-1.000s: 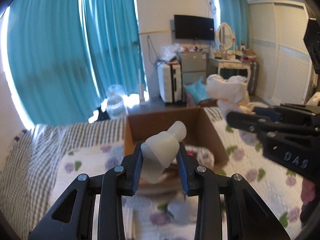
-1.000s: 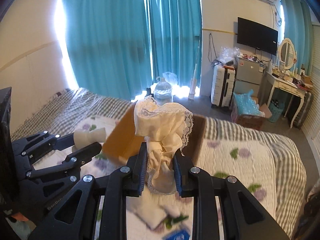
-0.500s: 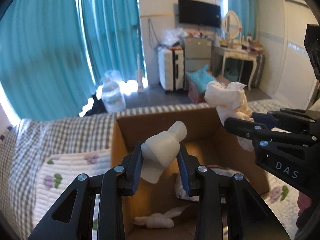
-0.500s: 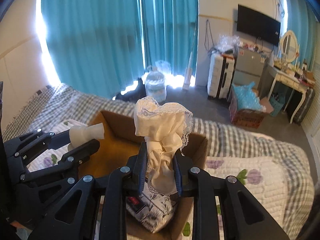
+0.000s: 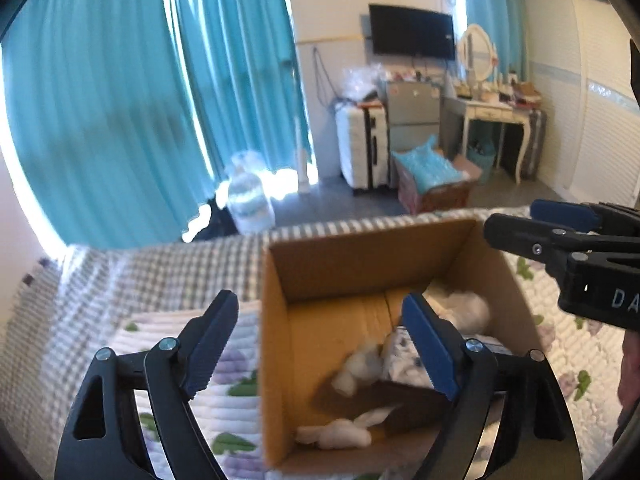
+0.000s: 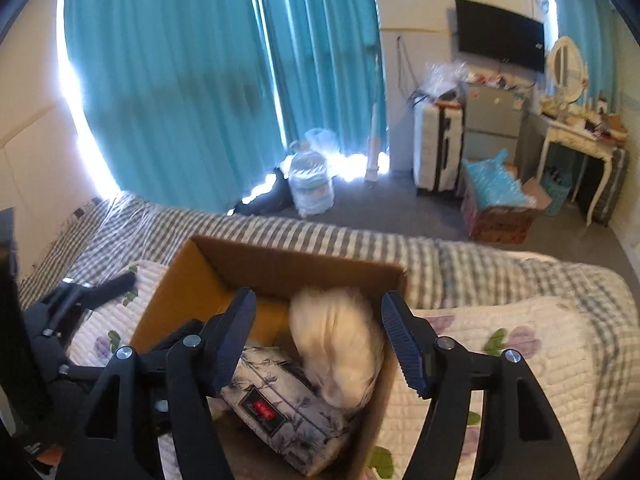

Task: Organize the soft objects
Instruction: 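Carry both items into the cardboard box and open both tools, then move both tools back toward the face mask and grey sock, then grasp the white face mask with the left tool while the right grasps the grey sock, then carry the mask and sock over the cardboard box and release both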

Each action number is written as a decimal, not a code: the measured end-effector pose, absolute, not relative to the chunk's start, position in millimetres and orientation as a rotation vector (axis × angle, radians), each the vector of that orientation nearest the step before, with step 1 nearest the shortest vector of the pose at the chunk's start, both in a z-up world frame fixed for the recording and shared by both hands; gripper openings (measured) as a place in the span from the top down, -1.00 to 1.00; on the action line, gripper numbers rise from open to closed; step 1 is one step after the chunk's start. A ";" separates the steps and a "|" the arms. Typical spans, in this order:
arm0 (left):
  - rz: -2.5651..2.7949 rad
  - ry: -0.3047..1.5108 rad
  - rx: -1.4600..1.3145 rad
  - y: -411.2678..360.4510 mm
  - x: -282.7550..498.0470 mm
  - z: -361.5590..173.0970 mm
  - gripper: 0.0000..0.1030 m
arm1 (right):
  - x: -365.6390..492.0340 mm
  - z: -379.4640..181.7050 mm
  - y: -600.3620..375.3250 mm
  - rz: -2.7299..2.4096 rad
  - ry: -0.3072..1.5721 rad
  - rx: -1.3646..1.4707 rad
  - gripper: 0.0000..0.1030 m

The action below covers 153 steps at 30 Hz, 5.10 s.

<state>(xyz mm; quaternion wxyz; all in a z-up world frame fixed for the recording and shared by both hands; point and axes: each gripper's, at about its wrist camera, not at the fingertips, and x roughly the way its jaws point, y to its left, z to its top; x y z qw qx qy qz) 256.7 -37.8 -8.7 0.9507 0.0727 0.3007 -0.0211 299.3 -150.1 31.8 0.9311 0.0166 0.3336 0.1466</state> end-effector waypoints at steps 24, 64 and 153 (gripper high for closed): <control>-0.055 0.473 0.133 28.2 89.8 73.7 -1.00 | 93.5 159.6 -108.9 0.288 0.520 -0.135 -1.00; -0.038 0.966 0.122 71.0 178.9 -180.4 -0.65 | 191.9 -127.6 -53.9 0.418 0.986 -0.181 -0.55; -0.132 0.550 0.147 -17.6 208.8 42.1 -0.81 | 248.4 107.6 -158.9 0.261 0.579 -0.042 -0.92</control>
